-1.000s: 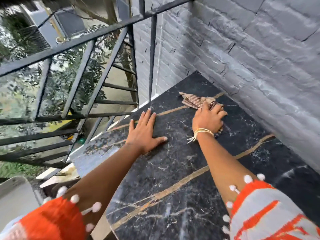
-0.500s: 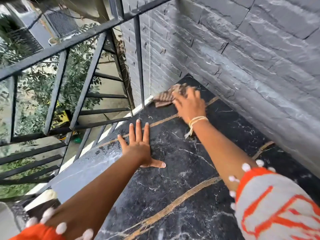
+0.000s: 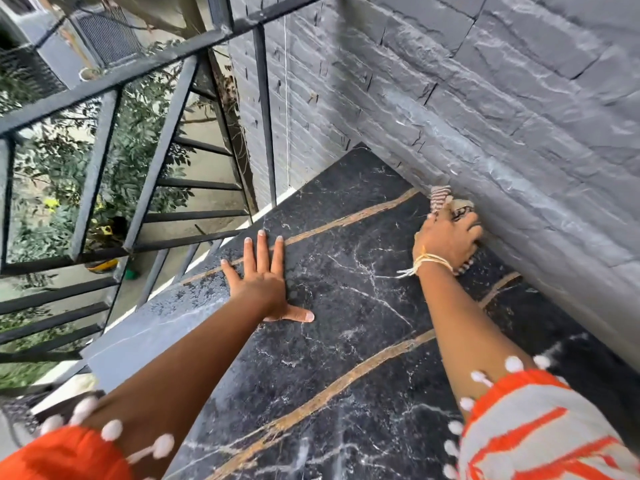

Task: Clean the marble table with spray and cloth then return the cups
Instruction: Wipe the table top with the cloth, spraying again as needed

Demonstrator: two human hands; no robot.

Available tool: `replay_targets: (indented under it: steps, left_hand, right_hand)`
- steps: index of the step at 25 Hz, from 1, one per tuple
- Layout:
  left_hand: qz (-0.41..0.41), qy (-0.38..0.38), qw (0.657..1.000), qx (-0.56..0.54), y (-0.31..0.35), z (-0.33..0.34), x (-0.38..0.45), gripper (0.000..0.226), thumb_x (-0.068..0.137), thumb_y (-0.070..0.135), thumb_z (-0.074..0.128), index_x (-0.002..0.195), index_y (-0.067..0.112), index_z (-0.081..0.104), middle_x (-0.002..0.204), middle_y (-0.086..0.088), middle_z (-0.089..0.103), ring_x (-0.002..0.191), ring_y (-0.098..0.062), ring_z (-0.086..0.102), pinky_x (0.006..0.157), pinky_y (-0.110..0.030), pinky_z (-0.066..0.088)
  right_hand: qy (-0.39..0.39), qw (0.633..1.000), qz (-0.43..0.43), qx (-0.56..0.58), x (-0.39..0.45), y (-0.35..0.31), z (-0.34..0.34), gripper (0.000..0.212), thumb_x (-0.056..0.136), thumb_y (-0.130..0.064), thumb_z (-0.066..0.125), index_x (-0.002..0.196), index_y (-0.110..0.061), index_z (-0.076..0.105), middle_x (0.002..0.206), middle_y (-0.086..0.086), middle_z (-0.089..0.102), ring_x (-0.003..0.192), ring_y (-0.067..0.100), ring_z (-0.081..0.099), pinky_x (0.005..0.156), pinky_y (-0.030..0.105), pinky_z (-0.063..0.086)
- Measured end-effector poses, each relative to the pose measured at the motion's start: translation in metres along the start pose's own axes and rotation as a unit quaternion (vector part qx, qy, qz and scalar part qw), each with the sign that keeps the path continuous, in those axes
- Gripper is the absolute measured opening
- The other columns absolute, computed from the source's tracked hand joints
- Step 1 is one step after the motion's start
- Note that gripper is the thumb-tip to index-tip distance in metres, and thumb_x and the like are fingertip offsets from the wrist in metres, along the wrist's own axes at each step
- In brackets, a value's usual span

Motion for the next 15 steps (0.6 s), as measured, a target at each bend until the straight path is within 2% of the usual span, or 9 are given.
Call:
replay_targets:
  steps: [3, 5, 7, 9, 11, 13, 15]
  left_hand:
    - [0.029, 0.047, 0.998, -0.022, -0.002, 0.001, -0.006, 0.150, 0.041, 0.096, 0.046, 0.138, 0.022, -0.041, 0.144, -0.007, -0.048, 0.139, -0.032, -0.035, 0.107, -0.068, -0.008]
    - [0.069, 0.136, 0.986, -0.060, -0.012, -0.001, -0.020, 0.134, 0.053, 0.093, 0.046, 0.150, 0.029, -0.020, 0.157, -0.001, -0.030, 0.147, -0.025, -0.021, 0.114, -0.063, -0.004]
    - [0.073, 0.217, 0.968, -0.098, -0.037, 0.005, -0.043, 0.103, 0.070, 0.078, 0.055, 0.152, 0.035, 0.009, 0.163, 0.000, -0.007, 0.150, -0.021, -0.002, 0.117, -0.058, 0.006]
    - [-0.021, 0.301, 0.938, -0.172, -0.091, 0.020, -0.076, 0.078, 0.077, 0.057, 0.066, 0.144, 0.031, 0.033, 0.160, -0.008, 0.011, 0.147, -0.028, 0.016, 0.113, -0.058, 0.017]
    - [-0.168, 0.352, 0.887, -0.248, -0.159, 0.051, -0.115, 0.064, 0.081, 0.041, 0.067, 0.136, 0.019, 0.044, 0.153, -0.021, 0.025, 0.139, -0.040, 0.029, 0.106, -0.058, 0.029]
    - [-0.231, 0.324, 0.864, -0.310, -0.202, 0.082, -0.145, 0.065, 0.084, 0.038, 0.064, 0.140, 0.015, 0.040, 0.142, -0.026, 0.041, 0.129, -0.044, 0.041, 0.101, -0.053, 0.039]
    - [-0.212, 0.273, 0.841, -0.417, -0.216, 0.106, -0.152, 0.067, 0.090, 0.027, 0.062, 0.148, 0.016, 0.030, 0.125, -0.019, 0.058, 0.113, -0.036, 0.057, 0.096, -0.047, 0.045]
  right_hand:
    - [-0.003, 0.997, -0.078, 0.006, -0.054, -0.043, -0.008, 0.039, 0.094, -0.033, 0.051, 0.132, -0.024, 0.052, 0.136, 0.022, 0.041, 0.124, 0.046, 0.038, 0.085, 0.051, 0.049]
    - [0.003, 0.985, -0.170, 0.015, -0.103, -0.081, -0.019, 0.037, 0.089, -0.029, 0.059, 0.126, -0.026, 0.058, 0.128, 0.024, 0.049, 0.117, 0.047, 0.045, 0.075, 0.047, 0.052]
    - [-0.002, 0.967, -0.252, 0.039, -0.157, -0.117, -0.026, 0.036, 0.084, -0.030, 0.066, 0.120, -0.028, 0.063, 0.115, 0.020, 0.057, 0.110, 0.044, 0.051, 0.068, 0.043, 0.053]
    - [-0.029, 0.944, -0.320, 0.077, -0.213, -0.150, -0.031, 0.036, 0.084, -0.032, 0.064, 0.120, -0.031, 0.063, 0.109, 0.013, 0.058, 0.109, 0.040, 0.052, 0.067, 0.042, 0.053]
    - [-0.036, 0.910, -0.399, 0.110, -0.273, -0.179, -0.038, 0.032, 0.085, -0.034, 0.063, 0.117, -0.033, 0.063, 0.104, 0.009, 0.058, 0.102, 0.035, 0.053, 0.066, 0.039, 0.051]
    - [-0.050, 0.872, -0.467, 0.137, -0.336, -0.201, -0.044, 0.029, 0.085, -0.036, 0.062, 0.114, -0.037, 0.062, 0.101, 0.005, 0.057, 0.095, 0.031, 0.052, 0.065, 0.037, 0.047]
    - [-0.065, 0.836, -0.525, 0.148, -0.392, -0.213, -0.048, 0.030, 0.085, -0.037, 0.062, 0.115, -0.038, 0.062, 0.100, 0.002, 0.056, 0.092, 0.028, 0.051, 0.064, 0.037, 0.045]
Point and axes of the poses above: each hand's wrist, its own x-axis towards the middle knuckle, its own z-axis out of the palm, y = z × x, the point moved 8 cm from there along x, towards the middle knuckle
